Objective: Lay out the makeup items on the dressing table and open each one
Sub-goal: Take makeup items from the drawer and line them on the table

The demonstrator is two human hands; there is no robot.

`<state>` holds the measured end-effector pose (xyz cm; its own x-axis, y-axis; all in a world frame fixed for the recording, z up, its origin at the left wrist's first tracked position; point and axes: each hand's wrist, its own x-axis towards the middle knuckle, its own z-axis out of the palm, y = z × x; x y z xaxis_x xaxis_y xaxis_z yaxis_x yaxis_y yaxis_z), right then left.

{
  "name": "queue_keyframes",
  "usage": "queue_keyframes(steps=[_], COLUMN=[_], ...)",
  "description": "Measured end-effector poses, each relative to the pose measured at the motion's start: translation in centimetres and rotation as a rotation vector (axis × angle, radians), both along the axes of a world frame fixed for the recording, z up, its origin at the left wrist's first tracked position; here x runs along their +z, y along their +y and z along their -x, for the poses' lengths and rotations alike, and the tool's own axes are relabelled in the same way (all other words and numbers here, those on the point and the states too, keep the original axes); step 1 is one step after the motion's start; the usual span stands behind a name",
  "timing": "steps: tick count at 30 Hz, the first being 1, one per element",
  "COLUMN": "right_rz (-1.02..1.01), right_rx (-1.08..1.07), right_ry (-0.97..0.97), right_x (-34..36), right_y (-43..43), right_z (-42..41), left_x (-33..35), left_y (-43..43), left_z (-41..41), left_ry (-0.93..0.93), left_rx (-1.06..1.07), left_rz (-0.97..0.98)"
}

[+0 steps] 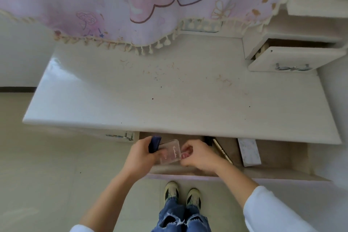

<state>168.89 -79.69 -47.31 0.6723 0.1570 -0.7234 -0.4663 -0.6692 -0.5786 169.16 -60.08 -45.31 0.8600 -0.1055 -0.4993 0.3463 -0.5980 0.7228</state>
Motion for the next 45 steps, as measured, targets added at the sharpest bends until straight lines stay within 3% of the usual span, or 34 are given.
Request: queue_keyframes(steps=[4,11,17,23,27,32,41,43,45], right_rz=[-0.075,0.119,0.210,0.267,0.226,0.224,0.232,0.189,0.175], right_rx=[-0.092,-0.344,-0.293,-0.255,-0.297,-0.344,-0.300,-0.371,-0.455], right_ry=[-0.164,-0.506,-0.533,-0.532,-0.537,-0.557,-0.568,-0.561,-0.604], right_x=[5.5,6.3,4.6,3.4,3.8,4.2,3.4,4.0,4.7], right_y=[-3.0,-6.8,-7.3,-7.6,-7.8,-8.2,-8.2,-8.6,-9.6], right_z=[-0.2,-4.8,-6.5,-6.8,-6.6,-5.2,-4.9,-4.5,-3.3], left_x=[3.5,3.5,2.5,2.1,2.2,1.3,0.6,1.1,1.6], left_y=[-1.5,-6.9,-9.3,-9.6,-8.9,-7.2,-7.1,-7.1,-7.2], left_z=[-2.7,-8.6,-10.7,-10.6,-9.9,-9.0,-8.7,-8.1,-6.5], left_ry=[0.032,0.026,0.054,-0.094,-0.107,-0.239,-0.210,-0.299,-0.541], left_rx=[0.183,0.151,0.140,0.115,0.219,0.185,0.178,0.197,0.150], left_rz=[0.219,0.158,0.068,0.008,-0.015,-0.310,-0.312,-0.337,-0.308])
